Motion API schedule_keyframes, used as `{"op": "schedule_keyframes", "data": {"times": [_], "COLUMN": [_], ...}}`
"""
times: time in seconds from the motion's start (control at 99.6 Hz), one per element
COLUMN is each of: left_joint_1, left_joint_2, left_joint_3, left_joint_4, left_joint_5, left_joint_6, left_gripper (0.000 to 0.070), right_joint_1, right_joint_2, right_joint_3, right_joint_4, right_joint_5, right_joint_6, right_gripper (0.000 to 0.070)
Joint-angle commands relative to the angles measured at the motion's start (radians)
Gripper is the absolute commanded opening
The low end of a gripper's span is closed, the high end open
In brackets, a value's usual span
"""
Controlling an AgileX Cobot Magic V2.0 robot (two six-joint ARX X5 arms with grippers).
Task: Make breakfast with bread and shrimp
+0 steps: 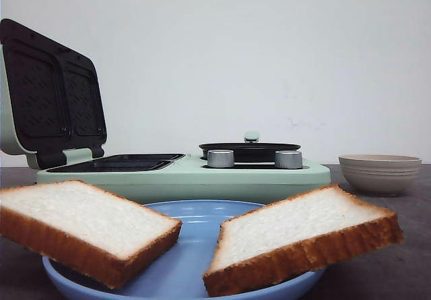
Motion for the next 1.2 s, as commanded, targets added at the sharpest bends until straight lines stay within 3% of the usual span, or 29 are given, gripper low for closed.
{"op": "schedule_keyframes", "data": {"times": [0.0, 0.884, 1.034, 1.195], "left_joint_1": [-0.003, -0.003, -0.003, -0.003], "left_joint_2": [0.000, 0.000, 0.000, 0.000], "left_joint_3": [-0.006, -0.006, -0.006, -0.006], "left_joint_4": [0.012, 0.071, 0.039, 0.047], "left_joint_5": [-0.002, 0.003, 0.041, 0.065], "left_joint_6": [-0.001, -0.003, -0.114, -0.284], "left_gripper": [0.0000, 0.0000, 0.0000, 0.0000], "right_joint_1": [0.002, 0.002, 0.002, 0.002], "right_joint_2": [-0.001, -0.001, -0.001, -0.001], "right_joint_3": [0.001, 0.001, 0.002, 0.009], "right_joint_4": [0.014, 0.013, 0.010, 0.010], "right_joint_5": [-0.001, -0.002, -0.002, -0.002], "right_joint_6": [0.010, 0.013, 0.030, 0.089], "right_gripper": [0.0000, 0.0000, 0.0000, 0.0000]}}
